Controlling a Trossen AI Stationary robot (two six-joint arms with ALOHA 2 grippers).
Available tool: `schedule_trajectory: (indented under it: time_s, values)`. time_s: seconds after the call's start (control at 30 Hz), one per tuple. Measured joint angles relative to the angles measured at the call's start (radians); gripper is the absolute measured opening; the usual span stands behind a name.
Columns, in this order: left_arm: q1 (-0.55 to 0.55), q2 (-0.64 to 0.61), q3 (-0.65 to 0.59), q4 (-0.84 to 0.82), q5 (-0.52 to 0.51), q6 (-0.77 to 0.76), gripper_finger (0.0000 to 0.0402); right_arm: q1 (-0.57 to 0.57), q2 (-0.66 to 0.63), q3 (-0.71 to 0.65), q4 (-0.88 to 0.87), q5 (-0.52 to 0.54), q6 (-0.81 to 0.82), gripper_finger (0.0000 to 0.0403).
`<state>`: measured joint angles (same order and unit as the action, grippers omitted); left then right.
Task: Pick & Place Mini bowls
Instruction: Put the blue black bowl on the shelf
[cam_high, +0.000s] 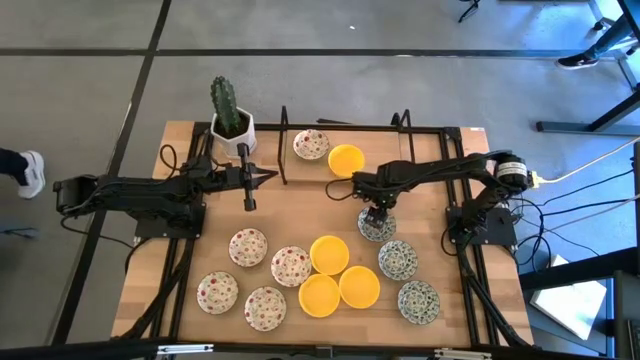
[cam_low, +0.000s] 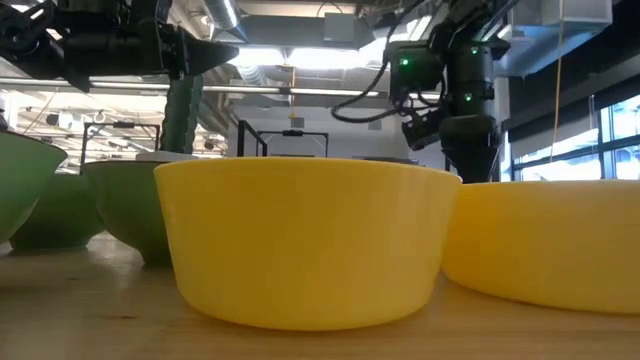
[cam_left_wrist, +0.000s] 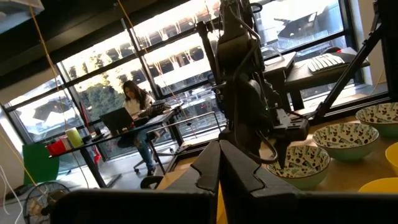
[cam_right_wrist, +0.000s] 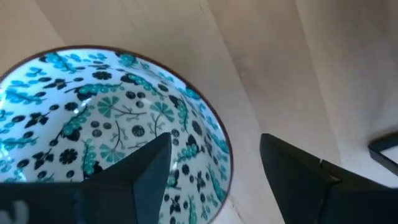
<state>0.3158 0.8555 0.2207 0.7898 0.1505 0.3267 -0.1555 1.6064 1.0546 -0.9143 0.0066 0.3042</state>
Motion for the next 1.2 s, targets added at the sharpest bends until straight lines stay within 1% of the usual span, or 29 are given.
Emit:
schedule_trajectory:
  time_s: [0.27,0.37,0.43,0.5,0.6,0.7,0.73,0.77,0.83,0.93,0.97,1.07,1.2]
  values:
    - [0.000,0.000,0.000,0.000,0.000,0.000,0.0006,0.000,0.060,0.000,0.034,-0.001,-0.051,0.0244]
    - [0.000,0.000,0.000,0.000,0.000,0.000,0.0007,0.000,0.072,0.000,0.035,-0.001,-0.051,0.0225]
    - [0.000,0.000,0.000,0.000,0.000,0.000,0.0007,0.000,0.074,0.000,0.035,-0.001,-0.052,0.0199]
    - [0.000,0.000,0.000,-0.001,0.000,0.000,0.0004,0.000,0.074,0.000,0.037,-0.001,-0.059,0.0164]
    - [0.000,0.000,0.000,-0.001,0.000,0.000,0.0002,0.000,0.074,0.000,0.036,-0.002,-0.086,0.0099]
    - [0.000,0.000,0.000,0.000,0.000,0.000,0.0002,-0.006,0.068,0.005,0.034,-0.038,-0.112,0.0035]
    - [0.000,0.000,0.000,0.000,0.000,0.000,0.0004,-0.010,0.068,0.003,0.042,-0.042,-0.113,0.0020]
    - [0.000,0.000,0.000,0.000,0.000,0.000,0.0005,-0.015,0.064,0.002,0.045,-0.037,-0.110,0.0015]
    - [0.000,0.000,0.000,0.000,0.000,0.000,0.0007,-0.026,0.057,0.003,0.045,-0.035,-0.118,0.0019]
    - [0.000,0.000,0.000,-0.001,0.000,0.000,0.0007,-0.039,0.022,0.001,0.054,-0.043,-0.147,0.0024]
    - [0.000,0.000,0.000,0.000,0.000,0.000,0.0006,-0.041,0.000,-0.001,0.061,-0.027,-0.156,0.0021]
    - [0.000,0.000,0.000,-0.009,0.000,0.000,0.0002,-0.048,-0.092,-0.004,0.081,-0.003,-0.188,0.0014]
    - [0.000,0.000,0.000,-0.008,0.000,0.000,0.0002,-0.047,-0.260,-0.003,0.138,-0.022,-0.216,0.0014]
